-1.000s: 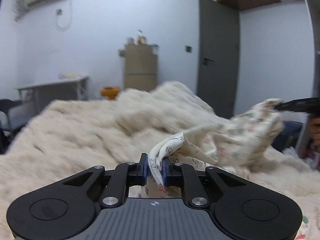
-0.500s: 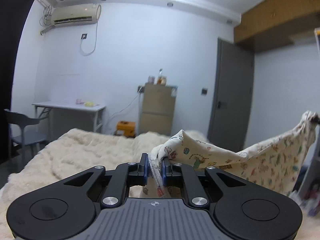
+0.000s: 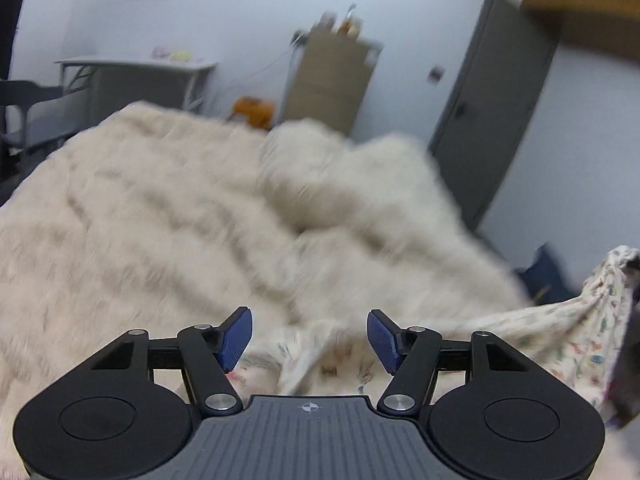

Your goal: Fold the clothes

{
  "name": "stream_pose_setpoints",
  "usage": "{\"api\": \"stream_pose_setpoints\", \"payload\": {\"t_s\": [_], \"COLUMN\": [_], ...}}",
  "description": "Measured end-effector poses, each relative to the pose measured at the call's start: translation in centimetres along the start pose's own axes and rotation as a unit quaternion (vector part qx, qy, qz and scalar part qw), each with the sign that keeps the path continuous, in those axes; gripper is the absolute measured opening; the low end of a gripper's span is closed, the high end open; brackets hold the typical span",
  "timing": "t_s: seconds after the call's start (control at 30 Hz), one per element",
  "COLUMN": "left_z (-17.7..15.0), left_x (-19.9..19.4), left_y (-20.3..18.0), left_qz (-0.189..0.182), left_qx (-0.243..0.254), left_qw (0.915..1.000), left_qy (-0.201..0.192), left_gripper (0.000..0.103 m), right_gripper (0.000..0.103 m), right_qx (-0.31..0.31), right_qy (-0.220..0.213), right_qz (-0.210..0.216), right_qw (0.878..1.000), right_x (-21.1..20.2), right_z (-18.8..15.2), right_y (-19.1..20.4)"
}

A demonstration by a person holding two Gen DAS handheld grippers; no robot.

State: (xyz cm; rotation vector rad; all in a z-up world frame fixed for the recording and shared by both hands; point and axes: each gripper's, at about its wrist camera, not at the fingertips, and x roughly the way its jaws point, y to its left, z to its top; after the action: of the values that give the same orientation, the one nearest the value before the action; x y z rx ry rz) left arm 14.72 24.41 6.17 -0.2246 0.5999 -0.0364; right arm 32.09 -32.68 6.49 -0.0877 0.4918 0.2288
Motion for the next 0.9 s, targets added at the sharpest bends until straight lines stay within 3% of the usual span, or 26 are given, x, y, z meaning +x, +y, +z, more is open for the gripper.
{"api": "stream_pose_setpoints", "payload": {"t_s": [0.07,0.13,0.23,0.3,0.37,0.43,0.53,0.63,0.7,0.77,0.8,0.83,0.87,0.9], "left_z": [-2.8,-4.6,-8.1,-10.5,-12.8,-14.9,-17.7,-19.6,-19.9,-20.3,-20.3,-20.2,-19.9,-19.7], "left_x": [-1.2,-2.0,-3.9,-4.5,-5.0,-5.8,-6.5,-5.7,-4.6,-3.1,-3.0,-2.9,-2.5,-2.4], "left_y": [-1.0,-1.6,-2.4,-2.2,-1.6,-1.3,-1.8,-3.3,-4.0,-5.3,-5.6,-5.8,-6.5,-6.8], "left_qz": [0.0,0.004,0.022,0.013,-0.022,-0.065,-0.108,-0.092,-0.076,-0.038,-0.026,-0.015,0.004,0.005], "left_qx": [0.046,0.083,0.161,0.171,0.151,0.13,0.127,0.148,0.155,0.177,0.182,0.185,0.184,0.183], "left_qw": [0.9986,0.9958,0.9855,0.9846,0.9883,0.9894,0.986,0.9847,0.985,0.9831,0.9823,0.9812,0.9798,0.9792], "left_qy": [-0.027,-0.038,-0.047,-0.035,-0.009,0.004,0.009,0.01,0.009,-0.024,-0.039,-0.053,-0.078,-0.087], "left_gripper": [0.07,0.085,0.089,0.089,0.089,0.089,0.09,0.09,0.09,0.084,0.069,0.048,0.037,0.015], "right_gripper": [0.047,0.055,0.058,0.067,0.073,0.079,0.079,0.079,0.079,0.079,0.079,0.079,0.076,0.071], "right_qx": [-0.038,-0.066,-0.112,-0.153,-0.187,-0.208,-0.24,-0.25,-0.267,-0.299,-0.31,-0.325,-0.335,-0.342], "right_qy": [0.026,0.023,0.011,0.002,-0.003,-0.008,-0.004,0.005,0.007,0.005,0.005,0.003,-0.004,-0.011], "right_qz": [-0.006,0.011,0.053,0.119,0.186,0.222,0.262,0.297,0.293,0.266,0.259,0.249,0.243,0.242], "right_qw": [0.999,0.997,0.992,0.981,0.965,0.953,0.935,0.922,0.918,0.917,0.915,0.912,0.91,0.908], "right_x": [1.6,1.4,0.0,-1.6,-3.2,-4.2,-5.5,-6.5,-7.4,-7.5,-7.4,-6.9,-6.3,-5.9], "right_z": [-2.8,-4.7,-6.7,-8.0,-9.4,-10.3,-12.1,-13.9,-15.2,-16.8,-17.3,-17.7,-18.0,-18.0], "right_y": [0.8,1.9,4.8,6.8,9.0,10.8,13.2,14.8,16.1,17.4,17.8,18.5,19.1,19.6]}}
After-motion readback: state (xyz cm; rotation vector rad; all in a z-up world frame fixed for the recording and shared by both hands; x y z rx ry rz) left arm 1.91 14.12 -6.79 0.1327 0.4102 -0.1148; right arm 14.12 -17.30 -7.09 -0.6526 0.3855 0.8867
